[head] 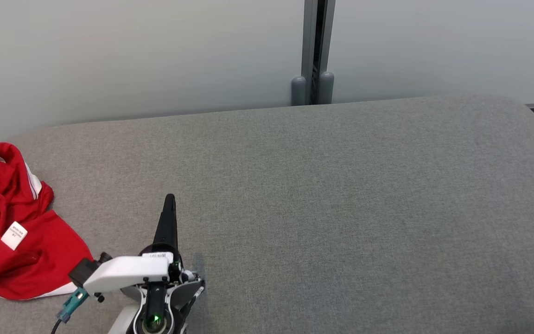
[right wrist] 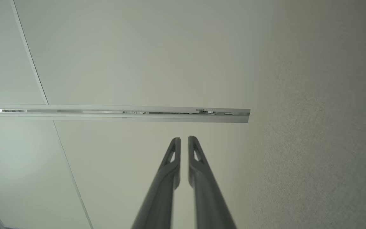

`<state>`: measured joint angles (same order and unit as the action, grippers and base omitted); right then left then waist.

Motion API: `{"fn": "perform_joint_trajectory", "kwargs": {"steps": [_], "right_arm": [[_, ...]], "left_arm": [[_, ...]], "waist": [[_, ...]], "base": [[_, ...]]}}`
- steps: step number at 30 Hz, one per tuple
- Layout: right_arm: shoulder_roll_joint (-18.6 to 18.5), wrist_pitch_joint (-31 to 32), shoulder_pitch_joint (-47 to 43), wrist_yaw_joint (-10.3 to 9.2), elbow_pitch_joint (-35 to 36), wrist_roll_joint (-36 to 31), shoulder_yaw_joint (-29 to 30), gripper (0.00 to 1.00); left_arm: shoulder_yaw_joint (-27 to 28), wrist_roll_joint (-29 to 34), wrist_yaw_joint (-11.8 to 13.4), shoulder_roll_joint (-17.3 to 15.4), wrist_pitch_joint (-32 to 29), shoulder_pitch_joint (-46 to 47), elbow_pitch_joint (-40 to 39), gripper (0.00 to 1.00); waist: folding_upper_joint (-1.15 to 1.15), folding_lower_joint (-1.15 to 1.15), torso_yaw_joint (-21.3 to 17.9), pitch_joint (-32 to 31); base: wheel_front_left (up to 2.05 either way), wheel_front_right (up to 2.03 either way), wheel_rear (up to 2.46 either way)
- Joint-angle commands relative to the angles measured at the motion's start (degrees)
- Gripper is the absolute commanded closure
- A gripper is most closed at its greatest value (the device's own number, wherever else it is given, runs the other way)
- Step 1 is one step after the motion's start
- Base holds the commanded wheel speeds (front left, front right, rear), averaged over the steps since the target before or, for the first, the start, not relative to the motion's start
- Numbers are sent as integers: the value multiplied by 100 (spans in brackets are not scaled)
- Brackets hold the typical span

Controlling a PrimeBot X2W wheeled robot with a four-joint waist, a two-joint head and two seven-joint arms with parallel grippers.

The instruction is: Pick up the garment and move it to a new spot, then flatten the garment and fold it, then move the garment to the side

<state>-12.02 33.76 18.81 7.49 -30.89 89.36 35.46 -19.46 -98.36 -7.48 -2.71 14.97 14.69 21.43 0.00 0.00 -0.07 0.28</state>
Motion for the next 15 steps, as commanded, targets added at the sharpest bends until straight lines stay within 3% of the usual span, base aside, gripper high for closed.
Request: {"fn": "perform_joint_trajectory", "kwargs": {"steps": [1, 8, 15], "right_arm": [[20, -25, -9, 0, 22, -14, -14, 0], [100, -447, -98, 0, 278, -166, -322, 0], [43, -947, -178, 0, 546, -726, -746, 0]], "left_arm": [[7, 4, 0, -6, 0, -7, -4, 0], [114, 90, 0, -67, 0, 15, -127, 0], [353, 658, -1, -113, 0, 26, -266, 0]], "waist": [[0, 0, 0, 0], [0, 0, 4, 1], [0, 0, 8, -3]], "base": [[0, 0, 0], [0, 0, 0], [0, 0, 0]]}}
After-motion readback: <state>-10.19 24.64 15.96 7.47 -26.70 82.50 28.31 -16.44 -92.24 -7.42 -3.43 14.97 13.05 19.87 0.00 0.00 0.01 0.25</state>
